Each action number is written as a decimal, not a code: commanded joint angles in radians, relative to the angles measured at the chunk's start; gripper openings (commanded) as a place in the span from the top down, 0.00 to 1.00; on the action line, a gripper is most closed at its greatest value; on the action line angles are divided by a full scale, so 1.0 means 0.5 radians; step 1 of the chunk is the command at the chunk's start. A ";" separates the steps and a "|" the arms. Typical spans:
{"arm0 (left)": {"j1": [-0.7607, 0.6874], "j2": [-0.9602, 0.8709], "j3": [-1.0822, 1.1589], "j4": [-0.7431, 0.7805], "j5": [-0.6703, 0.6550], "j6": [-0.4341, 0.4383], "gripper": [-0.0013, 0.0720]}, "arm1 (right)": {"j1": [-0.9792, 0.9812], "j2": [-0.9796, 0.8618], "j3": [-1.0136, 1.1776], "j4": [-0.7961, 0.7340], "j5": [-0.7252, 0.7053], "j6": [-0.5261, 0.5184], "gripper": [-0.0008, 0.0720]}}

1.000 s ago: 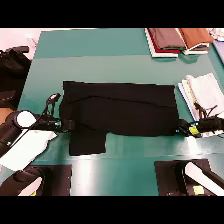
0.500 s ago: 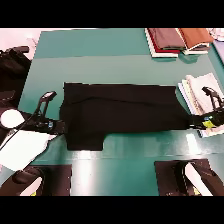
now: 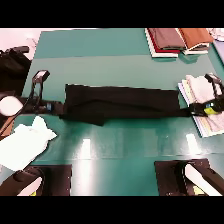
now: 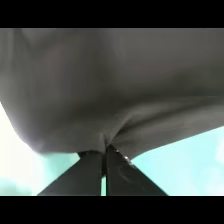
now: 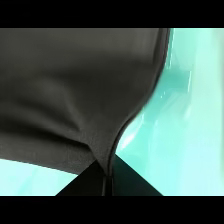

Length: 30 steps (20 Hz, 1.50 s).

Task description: Fold the shirts.

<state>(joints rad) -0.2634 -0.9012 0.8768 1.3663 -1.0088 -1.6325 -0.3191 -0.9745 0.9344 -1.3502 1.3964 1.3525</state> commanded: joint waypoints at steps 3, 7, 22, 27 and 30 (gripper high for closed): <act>0.001 -0.642 0.428 0.108 0.372 0.036 0.95 | 0.104 -0.533 0.446 -0.007 -0.085 0.081 0.96; 0.001 -1.016 0.695 0.115 0.510 0.036 0.95 | 0.104 -0.848 0.711 -0.007 -0.069 0.108 0.96; -0.002 -1.105 0.943 -0.064 0.311 0.035 0.95 | -0.455 -1.112 0.623 0.484 -0.062 -0.227 0.22; -0.214 -1.160 0.941 -0.146 0.381 0.031 0.95 | -0.579 -1.305 0.389 0.935 -0.064 -0.409 0.25; -0.381 -1.243 0.943 -0.211 0.475 0.013 0.95 | -0.446 -1.399 0.388 0.989 -0.156 -0.419 0.38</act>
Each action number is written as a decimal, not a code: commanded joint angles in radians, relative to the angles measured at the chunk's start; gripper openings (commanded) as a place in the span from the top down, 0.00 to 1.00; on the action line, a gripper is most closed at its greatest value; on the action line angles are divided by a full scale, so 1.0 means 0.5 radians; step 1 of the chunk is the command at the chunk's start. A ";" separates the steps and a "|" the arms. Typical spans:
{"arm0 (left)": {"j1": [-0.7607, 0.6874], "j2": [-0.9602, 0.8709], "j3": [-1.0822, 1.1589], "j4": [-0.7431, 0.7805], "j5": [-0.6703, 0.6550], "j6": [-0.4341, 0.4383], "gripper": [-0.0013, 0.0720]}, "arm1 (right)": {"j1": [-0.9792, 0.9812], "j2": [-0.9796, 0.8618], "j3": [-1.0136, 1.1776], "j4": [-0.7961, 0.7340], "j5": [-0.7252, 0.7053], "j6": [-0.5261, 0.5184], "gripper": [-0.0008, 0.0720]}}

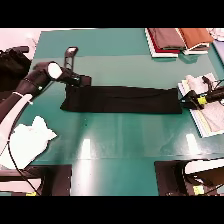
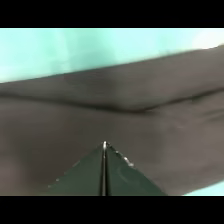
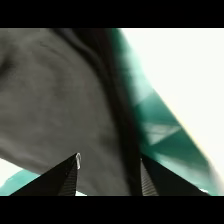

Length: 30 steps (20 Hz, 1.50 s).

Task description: Fold the shirts.

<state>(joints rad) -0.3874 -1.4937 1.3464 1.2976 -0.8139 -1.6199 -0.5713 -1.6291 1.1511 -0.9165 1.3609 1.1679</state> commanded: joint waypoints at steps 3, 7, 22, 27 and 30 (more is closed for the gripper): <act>-0.248 -0.159 0.031 -0.209 0.218 -0.012 0.95 | 0.185 -0.050 -0.043 0.121 -0.253 -0.050 0.85; -0.348 -0.410 0.276 -0.227 0.173 -0.005 0.95 | 0.269 0.153 0.185 0.122 -0.194 -0.050 0.96; -0.448 -0.916 0.764 -0.375 0.056 0.012 0.95 | 1.154 0.410 1.357 0.121 0.000 0.306 0.96; -0.349 -0.850 0.780 -0.351 -0.008 0.009 0.95 | 1.369 0.398 1.376 0.124 -0.020 0.306 0.96; -0.146 -0.636 0.794 -0.188 -0.111 0.010 0.95 | 1.563 0.335 1.376 0.227 -0.077 0.298 0.96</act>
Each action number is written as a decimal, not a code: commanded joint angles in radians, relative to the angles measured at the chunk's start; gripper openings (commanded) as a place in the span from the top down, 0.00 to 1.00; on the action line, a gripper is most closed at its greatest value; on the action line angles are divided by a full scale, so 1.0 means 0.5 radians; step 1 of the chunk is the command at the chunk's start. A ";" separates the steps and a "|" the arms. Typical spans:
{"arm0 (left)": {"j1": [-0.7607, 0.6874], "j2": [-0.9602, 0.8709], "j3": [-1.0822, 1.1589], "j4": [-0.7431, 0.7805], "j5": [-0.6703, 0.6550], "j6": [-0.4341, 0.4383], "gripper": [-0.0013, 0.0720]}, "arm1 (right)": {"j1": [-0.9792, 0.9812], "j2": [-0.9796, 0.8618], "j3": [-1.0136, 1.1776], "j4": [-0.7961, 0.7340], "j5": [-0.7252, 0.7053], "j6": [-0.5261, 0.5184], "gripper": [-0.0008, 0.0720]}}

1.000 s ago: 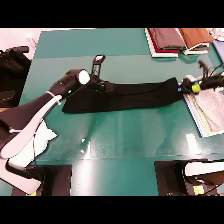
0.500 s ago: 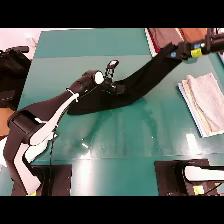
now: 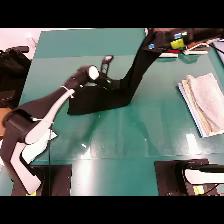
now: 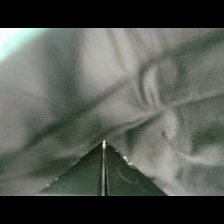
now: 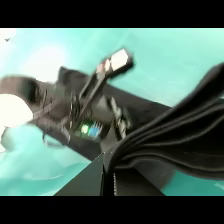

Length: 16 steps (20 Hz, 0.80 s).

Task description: Fold the shirts.

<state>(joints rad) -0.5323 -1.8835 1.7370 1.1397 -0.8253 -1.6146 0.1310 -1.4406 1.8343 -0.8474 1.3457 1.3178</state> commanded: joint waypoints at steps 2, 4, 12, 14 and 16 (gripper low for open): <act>0.317 0.371 0.013 0.314 -0.169 0.000 0.95 | 0.326 -0.136 0.010 0.294 -0.153 -0.094 0.96; 0.500 0.616 0.012 0.483 -0.228 0.001 0.95 | 0.555 -0.291 0.010 0.452 -0.333 -0.176 0.96; 0.874 1.156 0.012 0.625 -0.298 0.078 0.95 | 0.998 -0.918 0.407 0.442 -0.718 -0.284 0.38; 0.831 1.155 0.000 0.629 -0.349 0.124 0.95 | 0.849 -0.853 0.337 0.172 -0.552 -0.192 0.38; 0.770 1.151 -0.002 0.630 -0.357 0.161 0.95 | 0.662 -0.743 0.127 -0.060 -0.468 -0.091 0.38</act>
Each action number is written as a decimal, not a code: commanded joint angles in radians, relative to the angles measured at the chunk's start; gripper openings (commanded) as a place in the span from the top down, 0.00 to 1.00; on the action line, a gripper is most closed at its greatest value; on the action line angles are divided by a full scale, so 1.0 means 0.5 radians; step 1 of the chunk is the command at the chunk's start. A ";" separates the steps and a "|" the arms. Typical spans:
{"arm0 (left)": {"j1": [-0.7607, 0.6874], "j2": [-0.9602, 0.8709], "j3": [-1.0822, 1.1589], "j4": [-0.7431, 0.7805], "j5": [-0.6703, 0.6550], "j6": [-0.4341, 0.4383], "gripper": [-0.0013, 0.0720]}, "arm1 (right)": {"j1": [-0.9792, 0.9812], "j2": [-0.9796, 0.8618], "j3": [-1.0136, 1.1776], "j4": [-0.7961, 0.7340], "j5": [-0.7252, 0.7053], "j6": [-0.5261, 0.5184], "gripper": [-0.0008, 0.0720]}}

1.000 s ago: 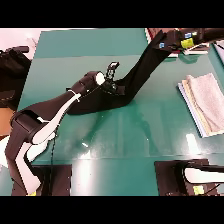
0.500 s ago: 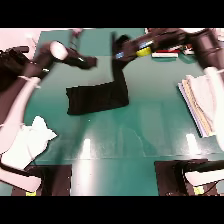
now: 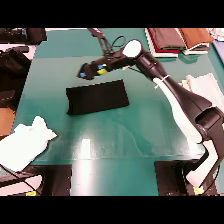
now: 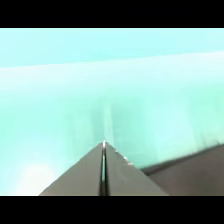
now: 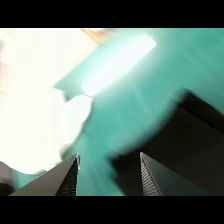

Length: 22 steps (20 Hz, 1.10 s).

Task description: Fold the shirts.

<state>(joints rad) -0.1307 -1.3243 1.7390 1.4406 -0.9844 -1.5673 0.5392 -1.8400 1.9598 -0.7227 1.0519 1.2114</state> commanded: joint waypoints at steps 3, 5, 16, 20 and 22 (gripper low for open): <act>-0.132 0.033 -0.006 0.028 0.027 0.081 0.95 | -0.511 0.186 -0.510 -0.450 0.289 0.265 0.38; -0.195 0.033 -0.006 0.028 0.076 0.085 0.95 | -0.714 0.203 -0.714 -0.384 0.336 0.273 0.37; -0.292 0.032 -0.006 0.022 0.100 0.085 0.95 | -0.639 -0.076 -0.967 0.106 0.033 0.267 0.20; -0.292 0.032 -0.006 0.022 0.052 0.085 0.95 | -0.452 -0.358 -0.640 0.259 0.088 0.266 0.54; -0.292 0.032 -0.006 0.017 0.045 0.083 0.95 | -0.391 -0.405 -0.494 0.239 0.033 0.227 0.96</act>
<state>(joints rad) -0.2760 -1.3087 1.7359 1.4525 -0.9504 -1.5249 0.2943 -1.9850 1.6173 -0.6365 1.0805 1.3430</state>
